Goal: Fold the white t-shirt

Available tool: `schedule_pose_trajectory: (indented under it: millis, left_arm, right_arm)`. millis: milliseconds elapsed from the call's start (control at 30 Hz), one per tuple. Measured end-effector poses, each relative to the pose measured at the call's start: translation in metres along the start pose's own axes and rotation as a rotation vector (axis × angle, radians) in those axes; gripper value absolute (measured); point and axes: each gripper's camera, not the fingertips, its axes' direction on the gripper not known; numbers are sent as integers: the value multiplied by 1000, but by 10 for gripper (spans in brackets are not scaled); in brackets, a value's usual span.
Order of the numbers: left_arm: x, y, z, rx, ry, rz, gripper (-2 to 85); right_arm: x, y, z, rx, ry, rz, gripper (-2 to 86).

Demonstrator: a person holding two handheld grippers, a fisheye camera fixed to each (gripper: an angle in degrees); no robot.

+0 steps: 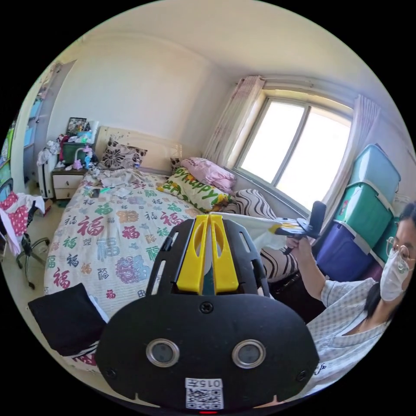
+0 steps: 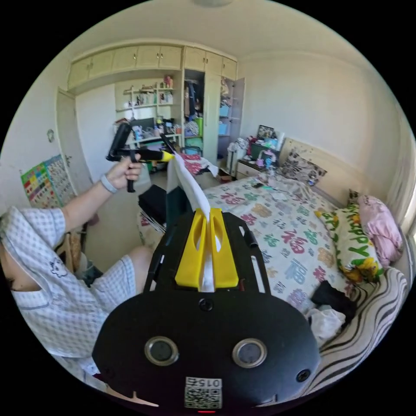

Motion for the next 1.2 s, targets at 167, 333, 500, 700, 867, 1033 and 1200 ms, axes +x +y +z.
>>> schedule_pose_trajectory:
  millis: [167, 333, 500, 700, 867, 1033, 1200]
  left_arm:
    - [-52, -22, -11, 39, -128, -71, -8]
    - [-53, -94, 39, 115, -115, 25, -8]
    - [33, -119, 183, 17, 116, 371, -6]
    - [2, 67, 374, -435, 396, 340, 1]
    - [-120, 256, 348, -529, 580, 29, 12]
    - [-286, 370, 226, -364, 231, -367, 49]
    - [-425, 424, 168, -275, -117, -623, 115]
  right_arm:
    - [-13, -44, -12, 10, -141, -49, -5]
    - [25, -77, -47, 109, -256, 45, -5]
    - [78, -34, -111, 238, -228, 202, -4]
    - [167, 127, -111, 99, -191, 779, -4]
    - [201, 225, -89, -159, -178, 1095, -4]
    - [212, 221, -97, -334, -136, 1030, -5]
    - [237, 212, -120, -269, -179, 1096, -5]
